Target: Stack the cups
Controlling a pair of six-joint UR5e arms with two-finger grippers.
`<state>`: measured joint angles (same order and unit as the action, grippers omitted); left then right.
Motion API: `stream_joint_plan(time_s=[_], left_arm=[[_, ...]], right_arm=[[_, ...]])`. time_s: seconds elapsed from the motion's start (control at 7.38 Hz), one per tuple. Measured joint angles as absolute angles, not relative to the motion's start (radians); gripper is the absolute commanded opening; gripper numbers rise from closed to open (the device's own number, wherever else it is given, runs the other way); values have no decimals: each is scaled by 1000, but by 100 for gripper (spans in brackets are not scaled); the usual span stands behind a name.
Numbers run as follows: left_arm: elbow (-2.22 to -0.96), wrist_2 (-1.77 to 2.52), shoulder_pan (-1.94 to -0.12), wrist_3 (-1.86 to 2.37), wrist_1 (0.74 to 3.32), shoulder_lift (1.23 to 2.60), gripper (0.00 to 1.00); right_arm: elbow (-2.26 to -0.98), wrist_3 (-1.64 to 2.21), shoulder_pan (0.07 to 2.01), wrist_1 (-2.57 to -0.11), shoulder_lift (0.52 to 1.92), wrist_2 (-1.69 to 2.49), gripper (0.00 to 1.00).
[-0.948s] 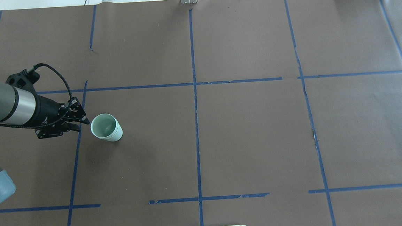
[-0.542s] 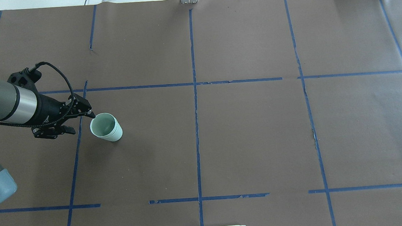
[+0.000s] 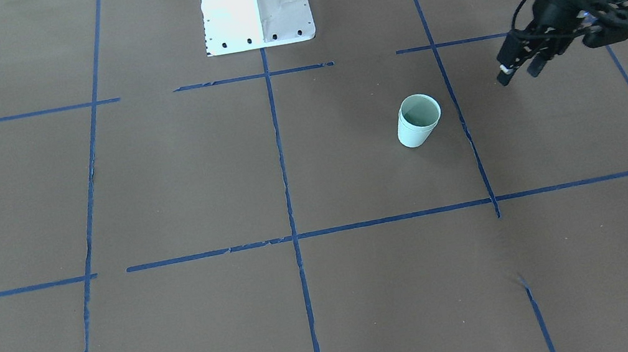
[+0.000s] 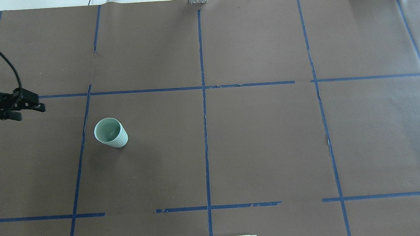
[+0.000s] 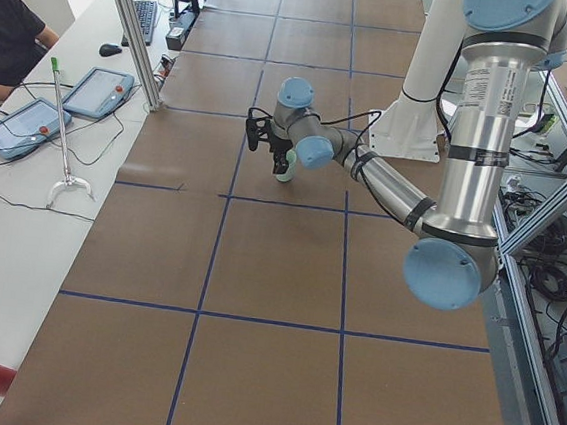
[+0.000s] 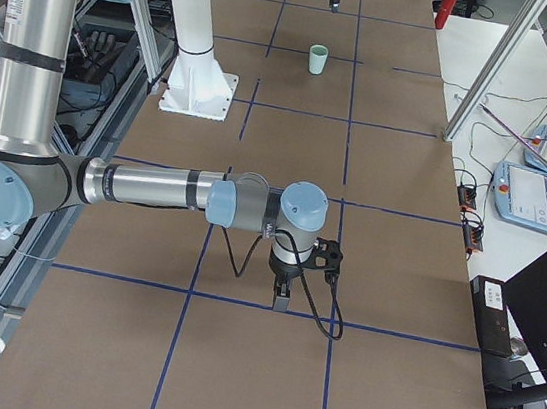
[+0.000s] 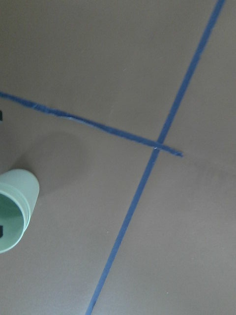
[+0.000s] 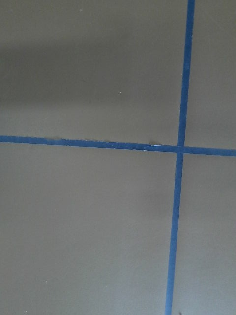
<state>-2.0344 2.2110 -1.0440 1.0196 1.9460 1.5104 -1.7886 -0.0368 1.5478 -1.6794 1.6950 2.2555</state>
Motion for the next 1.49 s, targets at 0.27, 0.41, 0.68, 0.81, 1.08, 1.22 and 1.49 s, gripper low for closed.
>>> stream_joint_plan(time_s=[0.27,0.41,0.68,0.81,1.08,1.22,1.49], left_arm=[[-1977,2250,-1240,602,1944,1380,76],[-1902,2261,-1358,422,1938,1355,76],[-1734,2322,-1567,120,1818,1397,77],[-1686,2339,-1639,17,1703,1453,82],[-1654,2351,-1692,-53,1550,1518,95],[-1650,2359,-1697,-40,1528,1525,95],[-1647,2378,-1695,13,1531,1521,99]], right_arm=[[-1789,-37,1548,-1680,1695,2255,100],[-1789,-37,1548,-1680,1695,2255,100],[-1789,-37,1548,-1680,1695,2256,100],[-1789,-37,1548,-1680,1695,2256,100],[-1789,-37,1548,-1680,1695,2256,100],[-1788,-37,1548,-1680,1695,2255,100],[-1788,-37,1548,-1680,1695,2255,100]])
